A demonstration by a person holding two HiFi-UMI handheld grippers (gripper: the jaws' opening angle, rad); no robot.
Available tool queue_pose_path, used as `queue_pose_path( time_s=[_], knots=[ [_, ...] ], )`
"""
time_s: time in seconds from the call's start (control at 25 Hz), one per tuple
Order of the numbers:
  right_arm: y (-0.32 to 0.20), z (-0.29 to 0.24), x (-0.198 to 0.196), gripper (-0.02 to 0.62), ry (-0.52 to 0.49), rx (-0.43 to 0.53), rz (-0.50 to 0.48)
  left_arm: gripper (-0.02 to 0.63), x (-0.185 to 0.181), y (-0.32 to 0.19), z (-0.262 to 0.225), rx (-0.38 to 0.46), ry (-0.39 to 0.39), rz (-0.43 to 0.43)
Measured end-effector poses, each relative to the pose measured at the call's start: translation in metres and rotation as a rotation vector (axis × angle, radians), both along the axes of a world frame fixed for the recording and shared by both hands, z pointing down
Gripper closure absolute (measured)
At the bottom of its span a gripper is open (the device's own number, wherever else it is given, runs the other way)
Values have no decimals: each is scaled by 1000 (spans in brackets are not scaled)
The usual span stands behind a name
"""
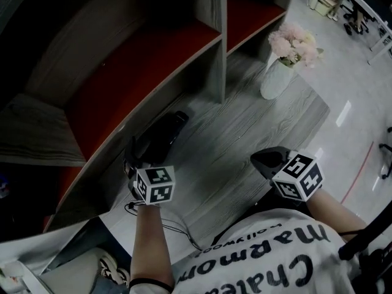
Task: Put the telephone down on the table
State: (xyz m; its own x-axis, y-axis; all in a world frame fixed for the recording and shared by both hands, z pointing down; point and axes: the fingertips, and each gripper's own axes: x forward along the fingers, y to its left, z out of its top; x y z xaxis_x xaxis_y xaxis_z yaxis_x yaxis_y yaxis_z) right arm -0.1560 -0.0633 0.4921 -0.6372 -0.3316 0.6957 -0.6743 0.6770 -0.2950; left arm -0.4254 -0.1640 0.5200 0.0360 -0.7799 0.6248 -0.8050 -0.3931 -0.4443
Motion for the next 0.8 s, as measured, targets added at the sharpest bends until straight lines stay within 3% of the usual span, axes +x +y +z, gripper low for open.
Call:
queue_pose_path(
  time_s=[0.16,0.28,0.48,0.52,0.56,0.8],
  knots=[
    [-9,-4,-14,589,-26,16,-65,133,-13,12,-34,118,6,-111],
    [-18,-8,-21,589,-56,30,-127,135,-18,26,-65,213,76,-227],
    [-31,-20,-18,589,-130,56,-247,158,-3,51,-90,260,101,-335],
    [-34,-22,-13,589,-139,59,-269,229,4,56,-97,289,108,-358],
    [-38,-25,-7,589,-145,62,-291,338,11,61,-104,323,112,-379],
    [-62,-35,29,589,-156,83,-437,499,60,87,-126,424,160,-550]
  ],
)
